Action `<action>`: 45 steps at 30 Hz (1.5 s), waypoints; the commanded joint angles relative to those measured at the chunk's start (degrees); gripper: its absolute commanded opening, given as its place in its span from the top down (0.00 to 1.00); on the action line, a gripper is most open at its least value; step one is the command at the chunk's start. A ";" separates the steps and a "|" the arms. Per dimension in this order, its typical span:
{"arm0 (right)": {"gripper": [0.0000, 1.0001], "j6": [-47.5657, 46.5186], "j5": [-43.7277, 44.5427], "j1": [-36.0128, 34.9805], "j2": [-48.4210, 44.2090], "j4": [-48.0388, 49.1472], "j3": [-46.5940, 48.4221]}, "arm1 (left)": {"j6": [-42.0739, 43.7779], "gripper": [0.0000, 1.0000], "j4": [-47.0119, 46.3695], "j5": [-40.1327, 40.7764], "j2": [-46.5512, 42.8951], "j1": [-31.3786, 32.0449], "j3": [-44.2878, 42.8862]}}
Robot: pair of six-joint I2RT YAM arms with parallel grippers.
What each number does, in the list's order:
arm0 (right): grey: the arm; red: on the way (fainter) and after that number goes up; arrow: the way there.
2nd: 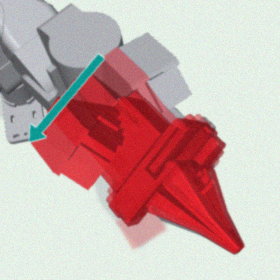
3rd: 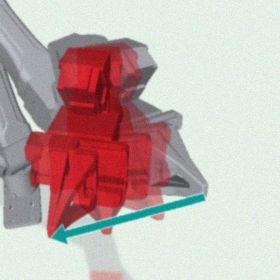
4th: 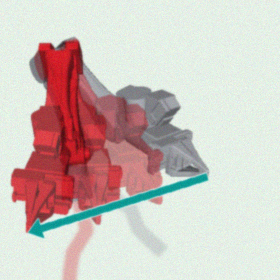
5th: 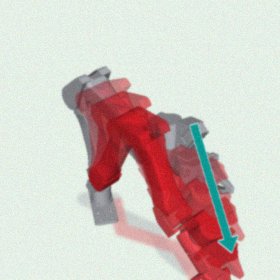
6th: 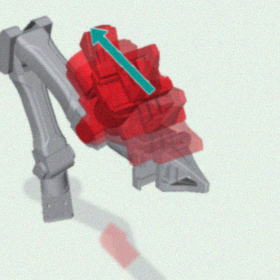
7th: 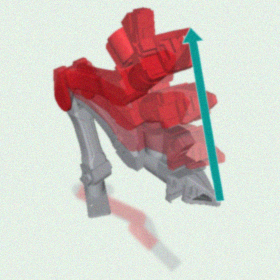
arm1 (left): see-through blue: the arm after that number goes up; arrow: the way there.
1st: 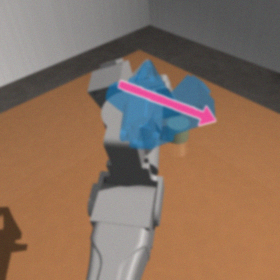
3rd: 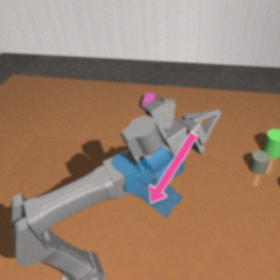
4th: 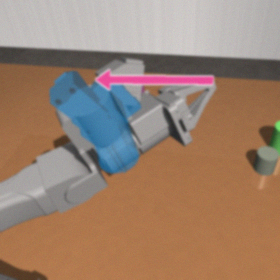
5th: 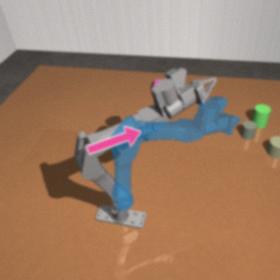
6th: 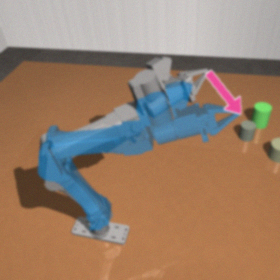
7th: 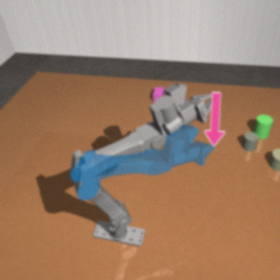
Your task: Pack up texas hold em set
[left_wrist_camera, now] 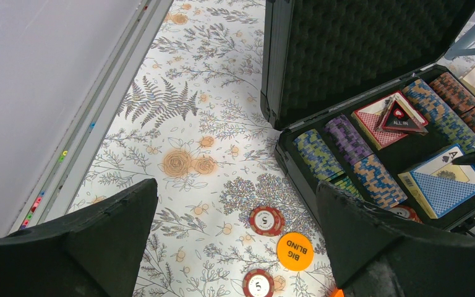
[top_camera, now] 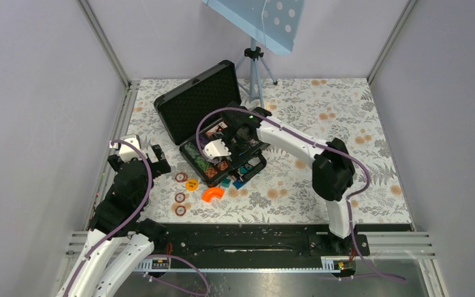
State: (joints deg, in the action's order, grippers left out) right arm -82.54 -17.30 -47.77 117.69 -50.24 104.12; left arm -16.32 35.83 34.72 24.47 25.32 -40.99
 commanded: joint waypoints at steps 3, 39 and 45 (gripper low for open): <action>0.07 15.10 -7.23 -0.66 -11.96 18.40 -10.88 | 0.41 0.01 -3.33 -0.06 -0.28 -0.19 0.10; 0.31 94.04 29.52 2.09 1.55 34.10 -5.52 | 0.50 0.01 -3.53 -0.78 -0.46 -0.25 0.21; 0.33 90.46 25.40 2.68 3.16 33.12 -4.93 | 0.58 0.01 -3.67 -0.97 -0.21 -0.20 0.27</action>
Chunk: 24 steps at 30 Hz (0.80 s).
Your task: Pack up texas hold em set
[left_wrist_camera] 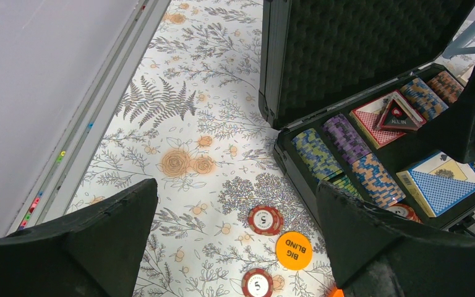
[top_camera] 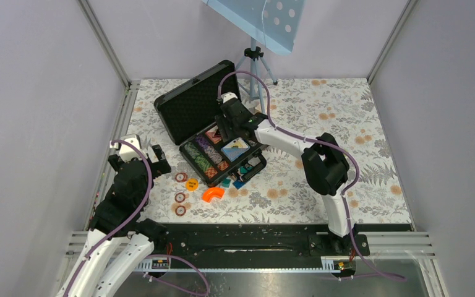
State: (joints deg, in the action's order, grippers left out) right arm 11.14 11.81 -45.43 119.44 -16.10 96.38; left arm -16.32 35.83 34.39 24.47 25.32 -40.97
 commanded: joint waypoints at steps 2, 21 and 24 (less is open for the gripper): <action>0.34 -3.71 -5.07 0.34 1.82 -1.28 2.61 | 0.58 0.01 -3.67 -0.71 -0.15 -0.26 0.27; 0.41 -6.91 -3.29 -0.51 -0.21 -1.50 -5.96 | 0.60 0.01 -3.80 -1.22 -0.09 -0.20 0.27; 0.40 -7.11 -2.52 -0.77 -0.41 -1.01 -5.94 | 0.67 0.01 -3.88 -1.32 -0.12 -0.18 0.23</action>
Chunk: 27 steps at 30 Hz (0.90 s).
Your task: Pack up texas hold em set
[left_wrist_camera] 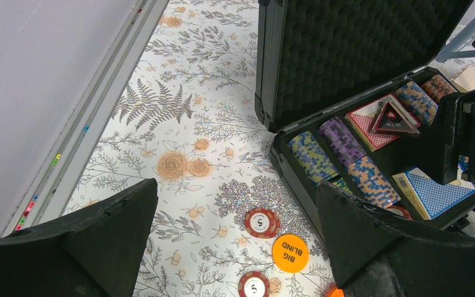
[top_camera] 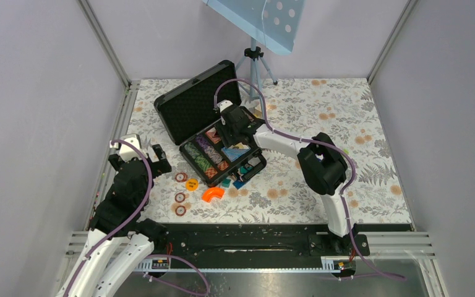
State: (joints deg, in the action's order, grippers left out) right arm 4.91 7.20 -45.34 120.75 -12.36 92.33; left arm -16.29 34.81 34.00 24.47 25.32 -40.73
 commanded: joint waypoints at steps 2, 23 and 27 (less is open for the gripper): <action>0.38 -1.19 2.34 -1.10 -2.11 -4.05 -1.66 | 0.65 0.01 -2.81 -1.10 -0.04 -0.19 0.04; 0.44 -0.25 -3.28 -2.80 -6.25 3.89 -5.76 | 0.74 0.01 -2.85 -1.65 0.39 -0.18 0.11; 0.50 -0.08 -3.95 -3.08 -6.13 3.84 -7.37 | 0.74 0.01 -2.90 -1.65 0.28 -0.21 0.12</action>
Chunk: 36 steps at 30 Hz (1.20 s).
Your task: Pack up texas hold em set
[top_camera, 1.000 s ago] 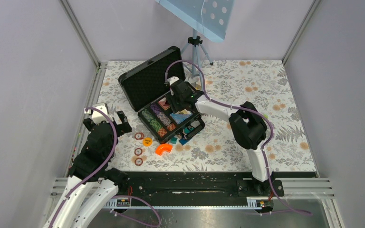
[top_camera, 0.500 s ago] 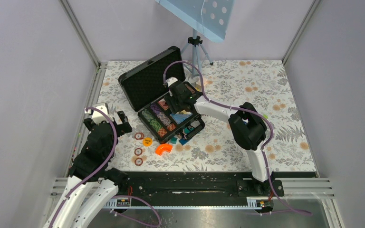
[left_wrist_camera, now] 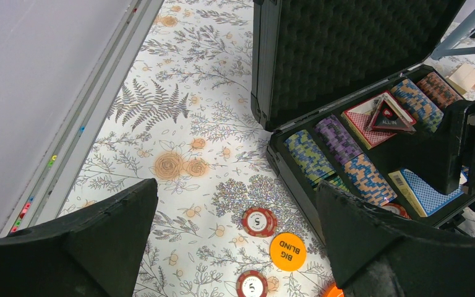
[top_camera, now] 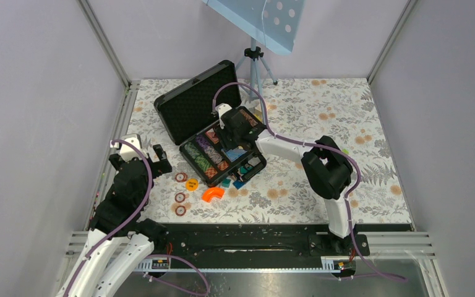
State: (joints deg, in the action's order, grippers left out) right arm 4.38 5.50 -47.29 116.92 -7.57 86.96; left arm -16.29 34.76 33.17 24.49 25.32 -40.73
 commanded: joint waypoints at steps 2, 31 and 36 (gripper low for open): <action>0.52 0.50 -1.85 -1.22 -2.29 -1.05 -2.97 | 0.74 0.01 -2.86 -0.90 0.27 -0.23 0.12; 0.33 -0.57 5.61 -2.14 -9.26 6.91 -3.47 | 0.83 0.01 -2.95 -1.25 0.61 -0.18 0.19; 0.32 2.59 12.70 -0.60 -16.44 6.93 -9.47 | 0.83 0.01 -2.95 -1.23 0.56 -0.26 0.10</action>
State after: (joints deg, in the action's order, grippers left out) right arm 3.70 11.60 -48.71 108.75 -2.17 80.58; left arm -16.27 34.57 32.71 24.88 25.32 -40.73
